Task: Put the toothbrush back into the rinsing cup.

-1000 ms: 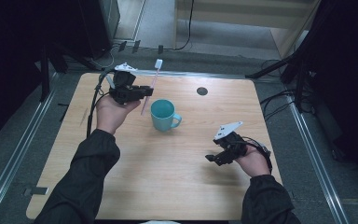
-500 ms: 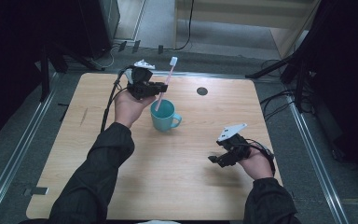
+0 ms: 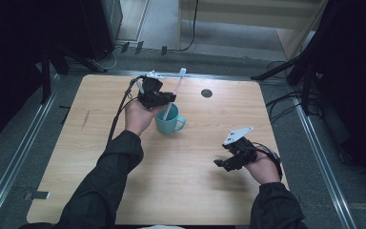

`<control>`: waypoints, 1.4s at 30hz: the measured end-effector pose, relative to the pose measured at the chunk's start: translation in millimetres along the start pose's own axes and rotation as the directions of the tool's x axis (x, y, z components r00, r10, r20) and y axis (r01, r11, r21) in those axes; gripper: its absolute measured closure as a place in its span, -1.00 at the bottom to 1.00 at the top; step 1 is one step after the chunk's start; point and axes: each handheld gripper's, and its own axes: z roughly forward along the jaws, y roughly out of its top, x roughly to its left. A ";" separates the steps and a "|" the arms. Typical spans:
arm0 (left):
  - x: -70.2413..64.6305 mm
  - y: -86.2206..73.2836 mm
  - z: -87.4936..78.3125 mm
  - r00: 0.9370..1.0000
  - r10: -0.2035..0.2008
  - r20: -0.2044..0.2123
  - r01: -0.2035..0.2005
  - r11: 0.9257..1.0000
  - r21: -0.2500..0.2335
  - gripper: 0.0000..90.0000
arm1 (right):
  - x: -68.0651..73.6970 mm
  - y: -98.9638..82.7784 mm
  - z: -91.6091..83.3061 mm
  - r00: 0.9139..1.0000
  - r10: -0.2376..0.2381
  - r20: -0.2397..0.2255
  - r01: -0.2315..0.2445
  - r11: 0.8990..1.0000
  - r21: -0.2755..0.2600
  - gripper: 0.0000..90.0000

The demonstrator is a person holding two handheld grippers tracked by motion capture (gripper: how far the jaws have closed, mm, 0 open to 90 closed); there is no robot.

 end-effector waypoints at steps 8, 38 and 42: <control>6.0 -10.7 3.4 1.000 -0.026 0.006 0.026 0.999 0.020 0.73 | -0.2 -0.2 0.8 1.000 -0.002 0.001 0.002 1.000 0.006 -0.43; 1.9 -13.0 -6.6 1.000 -0.017 0.018 0.015 0.997 0.075 0.49 | 0.0 -0.5 1.2 1.000 -0.003 0.005 0.003 1.000 0.015 -0.44; 2.3 -11.3 -17.1 1.000 -0.018 0.023 0.016 0.996 0.085 0.35 | -0.1 -0.9 1.2 1.000 -0.001 0.006 0.001 1.000 0.016 -0.44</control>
